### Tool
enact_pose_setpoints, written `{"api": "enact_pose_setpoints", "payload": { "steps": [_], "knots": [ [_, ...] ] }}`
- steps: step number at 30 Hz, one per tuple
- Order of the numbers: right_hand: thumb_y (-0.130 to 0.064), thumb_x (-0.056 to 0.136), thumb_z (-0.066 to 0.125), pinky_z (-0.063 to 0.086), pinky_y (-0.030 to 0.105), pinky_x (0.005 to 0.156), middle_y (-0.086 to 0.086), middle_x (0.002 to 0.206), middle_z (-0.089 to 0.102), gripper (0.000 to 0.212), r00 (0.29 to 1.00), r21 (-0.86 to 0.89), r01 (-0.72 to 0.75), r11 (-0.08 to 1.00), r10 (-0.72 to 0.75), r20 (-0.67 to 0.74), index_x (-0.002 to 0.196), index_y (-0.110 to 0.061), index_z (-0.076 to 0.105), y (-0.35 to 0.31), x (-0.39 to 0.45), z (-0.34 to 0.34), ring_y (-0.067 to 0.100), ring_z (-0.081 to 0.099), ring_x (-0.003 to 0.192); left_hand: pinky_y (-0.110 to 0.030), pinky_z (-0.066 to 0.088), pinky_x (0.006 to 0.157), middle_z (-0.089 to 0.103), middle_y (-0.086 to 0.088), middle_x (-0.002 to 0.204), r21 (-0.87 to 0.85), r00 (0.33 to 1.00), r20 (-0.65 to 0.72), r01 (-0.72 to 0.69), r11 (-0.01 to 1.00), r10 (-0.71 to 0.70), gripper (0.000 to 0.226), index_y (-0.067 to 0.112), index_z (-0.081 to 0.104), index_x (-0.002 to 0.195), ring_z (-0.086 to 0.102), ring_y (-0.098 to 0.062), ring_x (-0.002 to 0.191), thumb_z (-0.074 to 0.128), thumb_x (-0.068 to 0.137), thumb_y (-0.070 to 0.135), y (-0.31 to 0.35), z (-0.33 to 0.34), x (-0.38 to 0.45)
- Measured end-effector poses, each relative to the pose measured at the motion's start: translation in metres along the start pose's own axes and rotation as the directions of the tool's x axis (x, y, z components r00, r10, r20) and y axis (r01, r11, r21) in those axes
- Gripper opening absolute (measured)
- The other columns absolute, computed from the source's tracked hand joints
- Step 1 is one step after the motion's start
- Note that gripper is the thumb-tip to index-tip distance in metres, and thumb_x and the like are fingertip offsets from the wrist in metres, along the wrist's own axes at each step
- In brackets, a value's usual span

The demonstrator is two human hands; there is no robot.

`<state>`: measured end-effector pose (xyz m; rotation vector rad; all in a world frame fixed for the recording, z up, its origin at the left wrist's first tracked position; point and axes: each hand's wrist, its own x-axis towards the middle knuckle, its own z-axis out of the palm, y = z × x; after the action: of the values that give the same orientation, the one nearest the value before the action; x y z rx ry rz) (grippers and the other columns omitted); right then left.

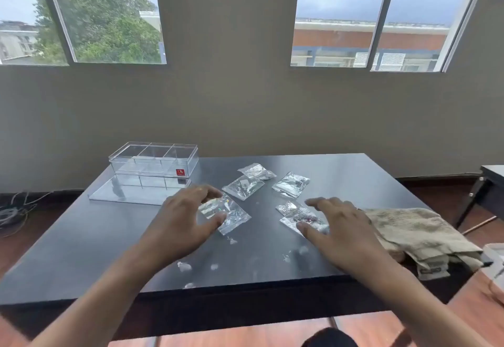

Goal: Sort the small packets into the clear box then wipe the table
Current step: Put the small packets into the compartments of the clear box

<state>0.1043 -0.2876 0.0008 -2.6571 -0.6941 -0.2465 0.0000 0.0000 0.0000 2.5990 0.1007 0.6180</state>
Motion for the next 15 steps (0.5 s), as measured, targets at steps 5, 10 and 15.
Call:
{"api": "enact_pose_setpoints", "payload": {
  "steps": [5, 10, 15],
  "knots": [
    [-0.071, 0.086, 0.056, 0.038, 0.042, 0.105, 0.002, 0.129, 0.056, 0.075, 0.987, -0.138, -0.118, 0.983, 0.131, 0.095, 0.148, -0.034, 0.038, 0.006, 0.027, 0.010, 0.027, 0.048, 0.126, -0.043, 0.037, 0.107, 0.056, 0.005, 0.138, 0.257, 0.957, 0.175, 0.181, 0.949, -0.230, 0.075, 0.035, 0.041, 0.143, 0.048, -0.022, 0.131, 0.061, 0.082, 0.073, -0.013, 0.025, 0.034],
    [-0.062, 0.071, 0.079, 0.050, 0.037, 0.091, -0.001, 0.105, 0.069, 0.074, 0.946, 0.025, -0.250, 0.968, 0.238, 0.218, 0.133, -0.033, 0.050, 0.021, 0.048, 0.001, 0.022, 0.063, 0.104, -0.034, 0.048, 0.090, 0.062, 0.007, 0.111, 0.127, 0.923, 0.232, 0.285, 0.950, -0.308, 0.082, 0.035, 0.044, 0.136, 0.063, -0.014, 0.097, 0.081, 0.070, 0.065, -0.019, 0.022, 0.053],
    [-0.041, 0.069, 0.091, 0.042, 0.025, 0.061, -0.010, 0.076, 0.058, 0.035, 0.932, 0.037, -0.252, 0.967, 0.233, 0.278, 0.090, -0.026, 0.067, 0.028, 0.061, -0.015, 0.010, 0.057, 0.071, -0.018, 0.043, 0.054, 0.066, 0.011, 0.058, -0.125, 0.915, 0.297, 0.320, 0.939, -0.272, 0.037, 0.020, 0.066, 0.095, 0.053, 0.000, 0.048, 0.092, 0.072, 0.034, -0.019, 0.020, 0.065]
  ]
}}
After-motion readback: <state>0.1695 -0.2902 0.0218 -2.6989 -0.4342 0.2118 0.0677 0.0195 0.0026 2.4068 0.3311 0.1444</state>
